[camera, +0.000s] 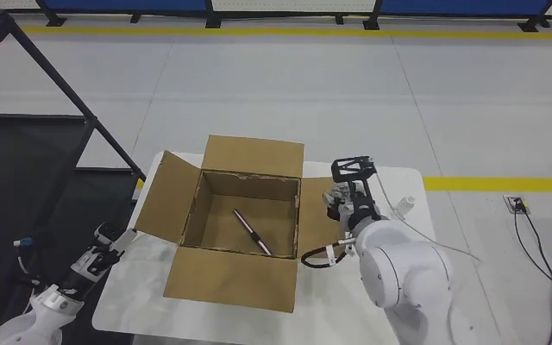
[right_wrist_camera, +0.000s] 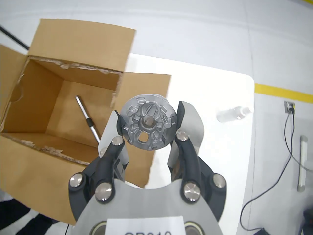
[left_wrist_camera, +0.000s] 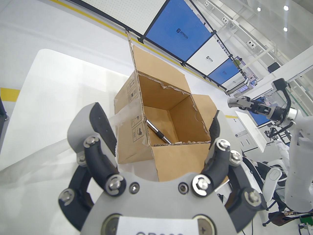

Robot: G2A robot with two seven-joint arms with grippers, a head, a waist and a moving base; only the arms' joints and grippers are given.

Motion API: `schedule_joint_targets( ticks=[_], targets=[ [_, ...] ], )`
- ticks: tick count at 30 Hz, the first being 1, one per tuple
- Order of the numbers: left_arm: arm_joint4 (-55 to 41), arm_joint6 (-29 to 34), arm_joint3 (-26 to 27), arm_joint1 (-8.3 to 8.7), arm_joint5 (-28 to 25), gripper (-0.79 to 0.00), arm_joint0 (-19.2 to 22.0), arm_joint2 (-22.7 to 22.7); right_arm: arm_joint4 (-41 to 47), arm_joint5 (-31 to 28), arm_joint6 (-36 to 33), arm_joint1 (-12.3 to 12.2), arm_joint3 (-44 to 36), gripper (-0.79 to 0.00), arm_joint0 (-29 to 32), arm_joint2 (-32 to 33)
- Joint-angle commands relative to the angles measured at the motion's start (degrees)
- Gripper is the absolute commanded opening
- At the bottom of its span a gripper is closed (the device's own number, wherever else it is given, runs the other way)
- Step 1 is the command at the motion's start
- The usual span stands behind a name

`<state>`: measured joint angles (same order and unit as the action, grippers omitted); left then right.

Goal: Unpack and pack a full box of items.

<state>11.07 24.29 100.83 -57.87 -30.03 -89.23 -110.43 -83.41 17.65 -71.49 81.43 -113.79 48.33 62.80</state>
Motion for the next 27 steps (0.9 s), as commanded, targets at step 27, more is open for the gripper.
schedule_joint_targets(
  ticks=[27],
  targets=[
    [0.0,0.0,0.0,0.00,0.0,0.000,0.0,0.0,38.4,-3.3,18.5,24.5,84.4,-0.785,-39.5,-31.1]
  ],
)
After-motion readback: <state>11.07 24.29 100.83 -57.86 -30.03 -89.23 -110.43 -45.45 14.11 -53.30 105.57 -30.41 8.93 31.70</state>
